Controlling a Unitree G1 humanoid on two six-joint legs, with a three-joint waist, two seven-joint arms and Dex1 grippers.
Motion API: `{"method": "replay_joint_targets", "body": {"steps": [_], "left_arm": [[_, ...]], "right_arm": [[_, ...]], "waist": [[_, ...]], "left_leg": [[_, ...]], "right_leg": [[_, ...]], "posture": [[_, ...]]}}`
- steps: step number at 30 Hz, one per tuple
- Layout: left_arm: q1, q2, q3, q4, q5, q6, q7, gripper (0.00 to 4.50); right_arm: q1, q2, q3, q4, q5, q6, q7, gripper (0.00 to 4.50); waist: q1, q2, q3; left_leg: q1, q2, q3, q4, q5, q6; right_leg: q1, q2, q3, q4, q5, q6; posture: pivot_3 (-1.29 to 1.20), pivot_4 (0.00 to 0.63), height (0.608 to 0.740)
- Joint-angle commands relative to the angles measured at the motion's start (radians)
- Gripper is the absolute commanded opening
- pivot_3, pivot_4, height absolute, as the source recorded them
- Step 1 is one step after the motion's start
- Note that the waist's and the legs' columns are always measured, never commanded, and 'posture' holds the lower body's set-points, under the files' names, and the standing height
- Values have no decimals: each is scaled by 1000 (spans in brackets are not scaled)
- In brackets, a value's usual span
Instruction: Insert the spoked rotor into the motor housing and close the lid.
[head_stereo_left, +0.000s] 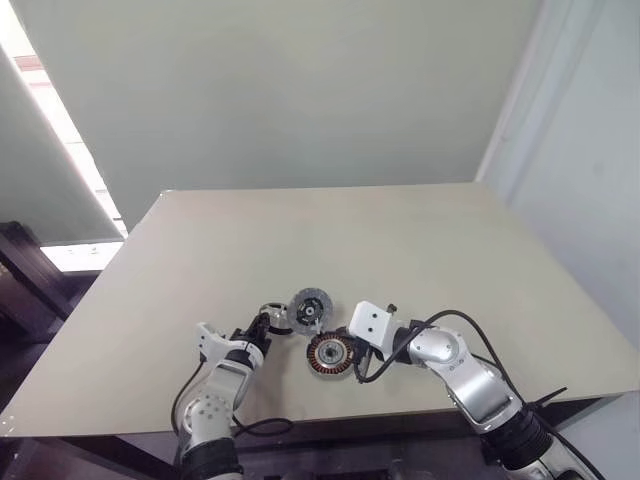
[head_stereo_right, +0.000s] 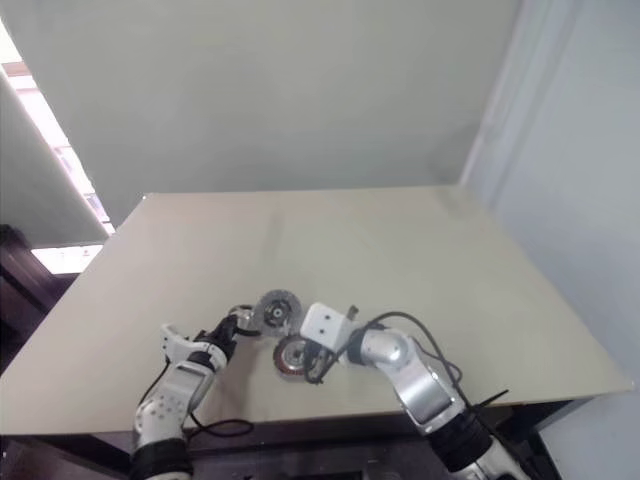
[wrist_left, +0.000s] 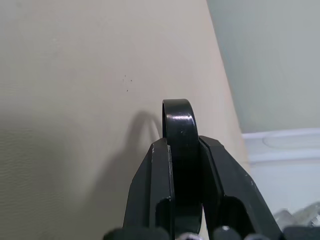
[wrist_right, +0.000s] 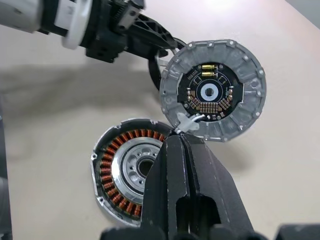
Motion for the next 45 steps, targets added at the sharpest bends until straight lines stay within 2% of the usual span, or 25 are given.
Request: {"method": "replay_joint_targets", "body": {"steps": [1,6,9,15,21,26,31,38,45], "left_arm": [[35,80,41,-97,-82,44,-88,334],[88,180,150,-140,-289,135,-157,334],[150,236,166,-179,-371,212,-185,334],[305,316,94,-295,-479,379,-212,334],[359,284,-5,-396,-538,403,-201,334],[324,243,-106,-413,-548,392,-181,334],[268,197,-190,-371,-489,362,-169,334],[212,177,-228,-241,-353,302,-183,334],[188,162,-235,-170,-283,284,-203,334]], "right_arm": [[-12,-6,-30,-32,1,-26,-14,0],[-5,-12,-28,-25,4,-37,-20,0],[-3,-14,-30,-17,7,-41,-23,0],[13,-18,-51,-5,29,-21,-22,0],[64,-43,-85,-22,62,0,-6,0],[109,-81,-118,-40,76,13,-8,0],[132,-90,-137,-65,78,26,-25,0],[152,-89,-142,-97,74,43,-48,0],[162,-90,-141,-118,71,57,-68,0]], "waist": [[-3,0,0],[-3,0,1],[-3,0,1],[0,-2,1],[1,-1,2],[1,-1,2],[1,-1,3],[1,-1,3],[0,-1,3]], "left_leg": [[0,0,0,-1,0,0],[-1,1,-1,-1,0,0],[-1,1,0,0,0,0],[-1,0,-1,0,0,0],[-1,1,-1,0,0,-1],[-1,1,0,0,0,-1],[-1,1,1,0,0,-1],[-1,1,1,-1,0,0],[-1,1,1,-1,0,0]], "right_leg": [[-1,0,0,0,0,0],[-1,1,-1,0,0,0],[-1,0,0,0,0,-1],[-1,-1,0,-1,0,-1],[-1,-1,-1,-1,-1,-1],[-1,-1,0,-1,-1,-1],[-1,-1,0,-1,-1,-1],[-2,0,0,-1,-1,-1],[-2,0,0,-1,-1,-1]], "posture": [[0,0,740],[0,0,740],[0,0,740],[0,0,740],[0,0,740],[0,0,740],[0,0,740],[0,0,740],[0,0,740]]}}
